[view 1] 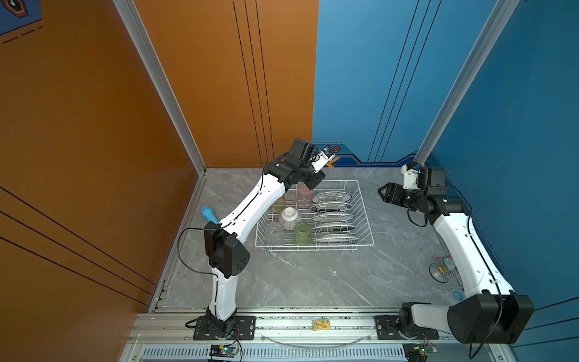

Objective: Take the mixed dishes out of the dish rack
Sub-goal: 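Lower the left gripper onto the teal-rimmed plate's top edge and close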

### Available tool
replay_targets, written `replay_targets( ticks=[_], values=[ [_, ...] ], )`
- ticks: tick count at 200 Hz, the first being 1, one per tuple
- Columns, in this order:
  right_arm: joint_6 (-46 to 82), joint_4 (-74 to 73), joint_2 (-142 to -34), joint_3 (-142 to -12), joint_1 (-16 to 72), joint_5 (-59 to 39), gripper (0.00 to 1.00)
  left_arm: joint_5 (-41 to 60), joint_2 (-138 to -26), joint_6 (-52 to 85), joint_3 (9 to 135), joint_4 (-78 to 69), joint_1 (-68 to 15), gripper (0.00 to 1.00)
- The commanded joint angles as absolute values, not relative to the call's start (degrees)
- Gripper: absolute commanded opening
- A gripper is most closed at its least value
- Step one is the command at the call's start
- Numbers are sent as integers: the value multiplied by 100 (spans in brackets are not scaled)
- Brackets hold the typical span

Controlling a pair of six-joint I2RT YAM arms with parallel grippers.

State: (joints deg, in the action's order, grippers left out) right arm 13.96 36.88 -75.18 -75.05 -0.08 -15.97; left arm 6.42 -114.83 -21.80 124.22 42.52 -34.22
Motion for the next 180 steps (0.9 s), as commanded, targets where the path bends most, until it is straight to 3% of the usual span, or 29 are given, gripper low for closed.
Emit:
replay_targets(
  ticks=[1, 118, 180],
  values=[
    [1249, 3973, -7626, -7741, 165, -1622, 76, 1179, -11761, -2738, 12985, 5090, -3530, 43],
    [1180, 3921, -7812, -7833, 202, -1638, 77, 193, -13084, -3177, 14219, 5456, -3927, 37],
    [1143, 3894, -7822, -7833, 195, -1600, 77, 229, -13458, -3197, 14424, 5458, -3884, 37]
  ],
)
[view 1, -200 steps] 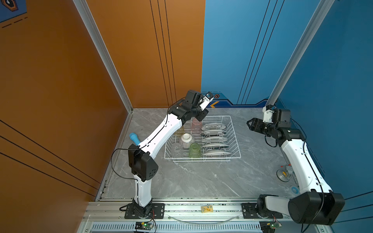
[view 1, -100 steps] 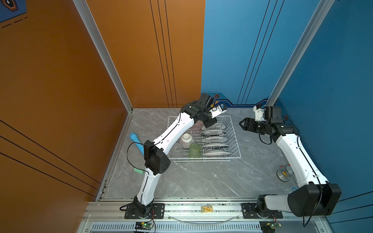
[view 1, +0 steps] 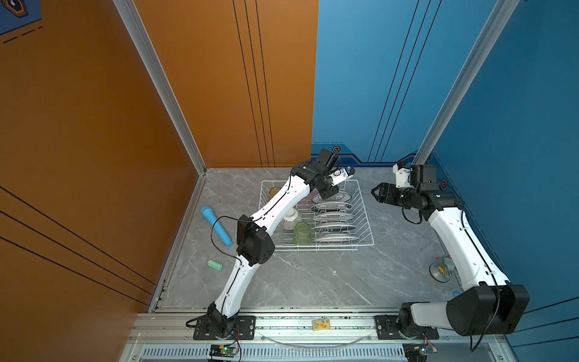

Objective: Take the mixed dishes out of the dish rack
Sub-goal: 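Lower the left gripper onto the teal-rimmed plate's top edge and close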

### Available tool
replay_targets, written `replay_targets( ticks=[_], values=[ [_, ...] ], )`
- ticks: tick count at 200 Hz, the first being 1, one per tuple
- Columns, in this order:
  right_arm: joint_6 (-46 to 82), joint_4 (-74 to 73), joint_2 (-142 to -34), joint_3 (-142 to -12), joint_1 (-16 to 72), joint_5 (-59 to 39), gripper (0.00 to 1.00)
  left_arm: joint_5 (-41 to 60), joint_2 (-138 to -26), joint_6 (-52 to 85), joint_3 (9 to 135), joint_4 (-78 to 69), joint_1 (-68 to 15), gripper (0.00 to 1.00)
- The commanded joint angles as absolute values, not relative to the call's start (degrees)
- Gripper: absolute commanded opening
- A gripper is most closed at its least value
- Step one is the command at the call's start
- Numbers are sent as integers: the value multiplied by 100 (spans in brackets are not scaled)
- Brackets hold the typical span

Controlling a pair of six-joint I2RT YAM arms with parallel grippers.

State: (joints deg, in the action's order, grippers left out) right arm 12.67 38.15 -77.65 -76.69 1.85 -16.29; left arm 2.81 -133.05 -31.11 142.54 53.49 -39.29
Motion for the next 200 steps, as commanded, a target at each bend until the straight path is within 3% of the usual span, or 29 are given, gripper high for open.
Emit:
replay_targets(
  ticks=[1, 87, 200],
  values=[
    [1143, 3898, -7822, -7836, 194, -1595, 77, 229, -13461, -3194, 14423, 5462, -3885, 37],
    [1135, 3872, -7764, -7804, 160, -1556, 78, 276, -13850, -3217, 14668, 5461, -3876, 36],
    [1153, 3799, -7602, -7666, 97, -1592, 78, 90, -14149, -3360, 14856, 5453, -3838, 21]
  ],
)
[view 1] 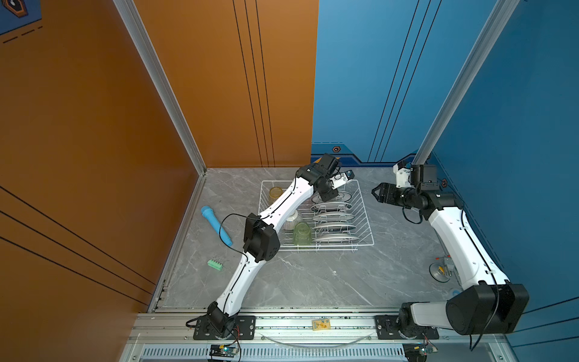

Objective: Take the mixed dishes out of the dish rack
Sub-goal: 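Lower the left gripper onto the teal-rimmed plate's top edge and close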

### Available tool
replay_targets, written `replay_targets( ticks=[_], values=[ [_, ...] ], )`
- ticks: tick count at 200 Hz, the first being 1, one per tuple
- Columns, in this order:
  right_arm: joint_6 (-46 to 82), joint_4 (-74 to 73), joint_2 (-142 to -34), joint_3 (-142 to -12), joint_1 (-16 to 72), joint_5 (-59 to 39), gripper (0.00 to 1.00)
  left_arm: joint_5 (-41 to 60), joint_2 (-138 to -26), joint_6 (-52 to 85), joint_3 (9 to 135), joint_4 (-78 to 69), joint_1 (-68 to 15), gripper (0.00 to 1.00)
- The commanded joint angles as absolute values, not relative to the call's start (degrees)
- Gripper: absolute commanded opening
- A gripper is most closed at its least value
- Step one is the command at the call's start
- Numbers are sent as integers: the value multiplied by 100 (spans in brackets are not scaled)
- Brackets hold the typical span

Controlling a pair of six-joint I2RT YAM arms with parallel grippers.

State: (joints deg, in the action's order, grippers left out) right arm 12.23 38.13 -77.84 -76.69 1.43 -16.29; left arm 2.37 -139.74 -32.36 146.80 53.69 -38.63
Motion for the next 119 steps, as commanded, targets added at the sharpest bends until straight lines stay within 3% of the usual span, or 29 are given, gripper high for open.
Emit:
replay_targets(
  ticks=[1, 78, 93, 119],
  values=[
    [1157, 3798, -7602, -7661, 97, -1596, 78, 89, -14150, -3363, 14855, 5451, -3840, 21],
    [1213, 3753, -7414, -7540, 62, -1600, 78, -172, -14239, -3513, 14783, 5448, -3861, 7],
    [1230, 3744, -7392, -7519, 62, -1600, 78, -247, -14260, -3538, 14788, 5445, -3872, 1],
    [1263, 3722, -7352, -7470, 62, -1608, 78, -508, -14300, -3599, 14779, 5412, -3906, 0]
  ],
)
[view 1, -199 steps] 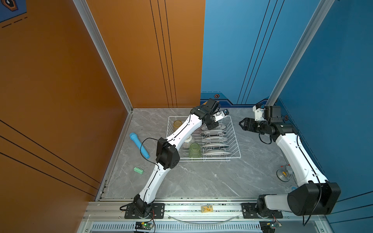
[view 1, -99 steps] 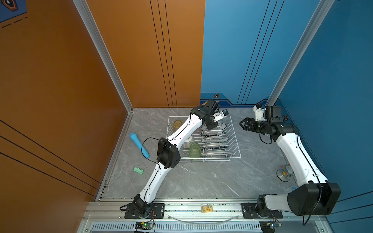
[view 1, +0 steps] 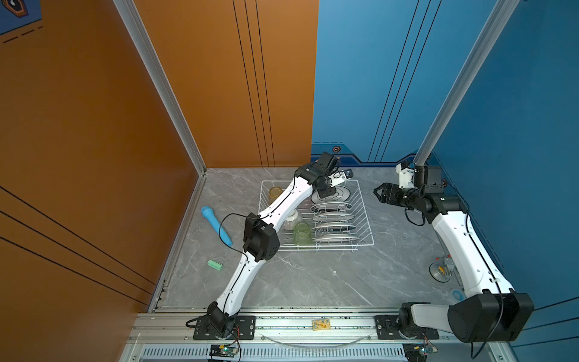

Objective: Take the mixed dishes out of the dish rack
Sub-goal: 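Lower the left gripper onto the teal-rimmed plate's top edge and close, then lift the teal-rimmed plate out of the rack with the left gripper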

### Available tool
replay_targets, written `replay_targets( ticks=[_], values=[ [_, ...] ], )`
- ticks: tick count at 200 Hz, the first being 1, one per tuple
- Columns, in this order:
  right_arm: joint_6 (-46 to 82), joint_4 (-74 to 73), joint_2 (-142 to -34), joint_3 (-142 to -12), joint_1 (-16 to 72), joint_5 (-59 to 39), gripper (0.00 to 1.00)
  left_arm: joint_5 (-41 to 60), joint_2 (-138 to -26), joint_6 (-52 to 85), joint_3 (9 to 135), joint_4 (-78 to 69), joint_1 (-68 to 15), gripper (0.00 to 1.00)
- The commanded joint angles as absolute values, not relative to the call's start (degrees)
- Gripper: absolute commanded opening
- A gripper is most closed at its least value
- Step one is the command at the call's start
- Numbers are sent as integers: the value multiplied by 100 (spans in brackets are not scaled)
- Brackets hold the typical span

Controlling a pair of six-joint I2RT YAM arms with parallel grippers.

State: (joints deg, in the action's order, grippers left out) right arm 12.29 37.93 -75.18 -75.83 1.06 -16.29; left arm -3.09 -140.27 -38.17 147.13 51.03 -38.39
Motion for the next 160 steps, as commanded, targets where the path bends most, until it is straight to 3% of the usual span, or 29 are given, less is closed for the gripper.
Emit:
replay_targets(
  ticks=[1, 160],
  values=[
    [1260, 3720, -7350, -7466, 62, -1613, 78, -522, -14300, -3601, 14777, 5409, -3913, 0],
    [1378, 3568, -7145, -7267, 35, -1619, 78, -903, -13206, -3236, 14494, 4742, -4113, 0]
  ],
)
